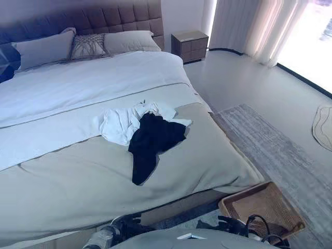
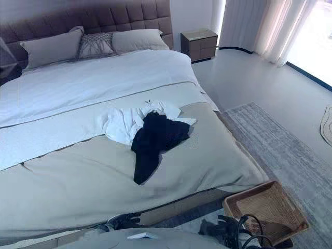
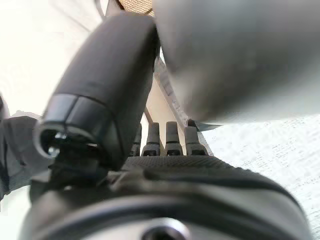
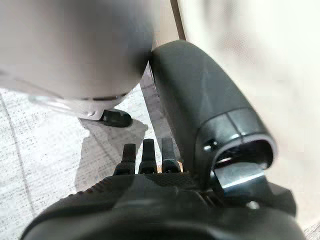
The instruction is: Pick up the clothes from the bed and place them into the basket
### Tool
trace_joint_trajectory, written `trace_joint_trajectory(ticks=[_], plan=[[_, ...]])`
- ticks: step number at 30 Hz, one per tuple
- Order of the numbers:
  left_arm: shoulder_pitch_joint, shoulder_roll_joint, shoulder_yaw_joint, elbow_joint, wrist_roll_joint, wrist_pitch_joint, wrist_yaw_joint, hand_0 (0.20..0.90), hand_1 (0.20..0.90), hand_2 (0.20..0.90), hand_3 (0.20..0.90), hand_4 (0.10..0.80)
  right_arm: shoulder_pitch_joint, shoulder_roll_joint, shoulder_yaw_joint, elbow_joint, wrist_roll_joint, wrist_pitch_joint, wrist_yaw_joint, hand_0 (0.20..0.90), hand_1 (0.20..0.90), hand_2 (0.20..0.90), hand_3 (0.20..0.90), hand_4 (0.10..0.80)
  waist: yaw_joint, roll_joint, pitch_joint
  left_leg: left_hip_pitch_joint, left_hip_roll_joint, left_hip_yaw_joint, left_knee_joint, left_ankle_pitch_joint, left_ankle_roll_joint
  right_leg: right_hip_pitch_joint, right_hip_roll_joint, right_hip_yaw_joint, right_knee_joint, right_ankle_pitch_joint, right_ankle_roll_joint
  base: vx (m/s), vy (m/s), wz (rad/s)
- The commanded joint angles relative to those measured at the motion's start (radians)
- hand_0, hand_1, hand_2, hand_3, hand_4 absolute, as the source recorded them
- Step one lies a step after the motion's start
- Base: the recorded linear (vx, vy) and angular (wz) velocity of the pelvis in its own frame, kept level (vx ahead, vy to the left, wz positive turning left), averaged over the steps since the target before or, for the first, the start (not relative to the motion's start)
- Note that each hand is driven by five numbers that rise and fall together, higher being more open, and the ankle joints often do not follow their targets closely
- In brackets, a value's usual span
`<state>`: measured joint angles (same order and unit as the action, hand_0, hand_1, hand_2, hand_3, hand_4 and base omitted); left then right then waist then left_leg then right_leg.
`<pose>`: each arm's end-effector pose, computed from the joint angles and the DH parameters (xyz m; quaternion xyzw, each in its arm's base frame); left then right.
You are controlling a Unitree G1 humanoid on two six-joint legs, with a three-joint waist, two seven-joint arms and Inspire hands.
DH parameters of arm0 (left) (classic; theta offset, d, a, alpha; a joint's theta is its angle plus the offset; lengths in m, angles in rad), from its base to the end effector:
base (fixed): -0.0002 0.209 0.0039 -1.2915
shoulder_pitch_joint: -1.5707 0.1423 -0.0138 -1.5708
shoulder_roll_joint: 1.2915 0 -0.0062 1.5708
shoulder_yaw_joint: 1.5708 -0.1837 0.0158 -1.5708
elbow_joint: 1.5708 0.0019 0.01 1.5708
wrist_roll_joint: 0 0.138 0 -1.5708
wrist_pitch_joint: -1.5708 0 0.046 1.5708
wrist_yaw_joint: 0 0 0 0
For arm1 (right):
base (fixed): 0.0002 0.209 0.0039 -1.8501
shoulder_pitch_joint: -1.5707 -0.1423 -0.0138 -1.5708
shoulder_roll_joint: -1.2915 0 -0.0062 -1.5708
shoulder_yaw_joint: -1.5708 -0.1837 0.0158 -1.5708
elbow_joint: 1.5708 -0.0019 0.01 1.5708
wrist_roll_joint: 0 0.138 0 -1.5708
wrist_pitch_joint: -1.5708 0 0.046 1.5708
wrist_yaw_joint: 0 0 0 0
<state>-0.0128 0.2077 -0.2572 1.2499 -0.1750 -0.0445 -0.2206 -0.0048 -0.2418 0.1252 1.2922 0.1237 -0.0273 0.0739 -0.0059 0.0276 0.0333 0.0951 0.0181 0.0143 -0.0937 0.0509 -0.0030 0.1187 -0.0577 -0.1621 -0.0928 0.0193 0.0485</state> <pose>0.0733 0.2064 -0.1190 0.0265 0.5726 -0.0849 0.8150 0.0635 -0.2284 -0.1170 -0.0640 0.5900 -0.0288 0.8044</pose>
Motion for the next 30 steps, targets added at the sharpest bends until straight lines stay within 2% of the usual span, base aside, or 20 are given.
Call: trace_joint_trajectory(ticks=[1,9,17,24,27,30], plan=[[-0.051,-0.004,0.015,0.077,0.022,-0.002,0.003,0.9,0.9,0.9,0.9,0.8,-0.04,0.035,0.031,0.035,-0.055,-0.02,0.007,0.9,0.9,0.9,0.9,0.8,0.001,-0.033,0.035,0.037,-0.047,0.034,0.006,-0.085,0.037,-0.009,-0.003,0.027,0.054,-0.014,-0.002,0.004,-0.001,-0.08],[-0.059,-0.009,-0.014,0.066,0.051,-0.01,0.026,0.9,0.9,0.9,0.9,0.8,-0.036,0.044,0.053,0.037,-0.043,-0.027,0.006,0.9,0.9,0.9,0.9,0.8,0.002,-0.034,0.035,0.04,-0.048,0.03,0.006,-0.086,0.04,-0.006,0.0,0.028,0.059,-0.021,-0.004,0.004,-0.001,-0.03],[-0.064,-0.017,-0.027,0.068,0.056,-0.004,0.048,0.9,0.9,0.9,0.9,0.8,-0.042,0.052,0.055,0.049,-0.059,0.014,0.013,0.9,0.9,0.9,0.9,0.8,0.002,-0.035,0.038,0.045,-0.047,0.024,0.006,-0.087,0.044,-0.009,0.004,0.029,0.082,-0.037,-0.009,0.0,0.0,0.0],[-0.056,-0.01,-0.023,0.071,0.065,-0.001,0.064,0.9,0.9,0.9,0.9,0.8,-0.044,0.053,0.089,0.038,-0.051,-0.027,0.0,0.9,0.9,0.9,0.9,0.8,0.009,-0.039,0.047,0.049,-0.05,0.015,0.025,-0.096,0.049,-0.005,0.002,0.025,0.104,-0.052,-0.017,0.0,0.0,0.0],[-0.048,-0.004,-0.015,0.069,0.075,-0.006,0.064,0.9,0.9,0.9,0.9,0.8,-0.048,0.041,0.061,0.047,-0.038,0.003,-0.002,0.9,0.9,0.9,0.9,0.8,0.014,-0.038,0.054,0.052,-0.053,0.013,0.034,-0.101,0.049,0.002,0.001,0.02,0.1,-0.05,-0.018,0.051,0.009,0.0],[-0.033,0.005,-0.027,0.06,0.109,-0.003,0.065,0.9,0.9,0.9,0.9,0.8,-0.073,0.004,0.043,0.049,-0.097,-0.012,-0.039,0.9,0.9,0.9,0.9,0.8,0.032,-0.042,0.056,0.063,-0.056,0.006,0.034,-0.105,0.045,0.021,-0.003,0.006,0.085,-0.044,-0.014,0.115,0.0,0.03]])
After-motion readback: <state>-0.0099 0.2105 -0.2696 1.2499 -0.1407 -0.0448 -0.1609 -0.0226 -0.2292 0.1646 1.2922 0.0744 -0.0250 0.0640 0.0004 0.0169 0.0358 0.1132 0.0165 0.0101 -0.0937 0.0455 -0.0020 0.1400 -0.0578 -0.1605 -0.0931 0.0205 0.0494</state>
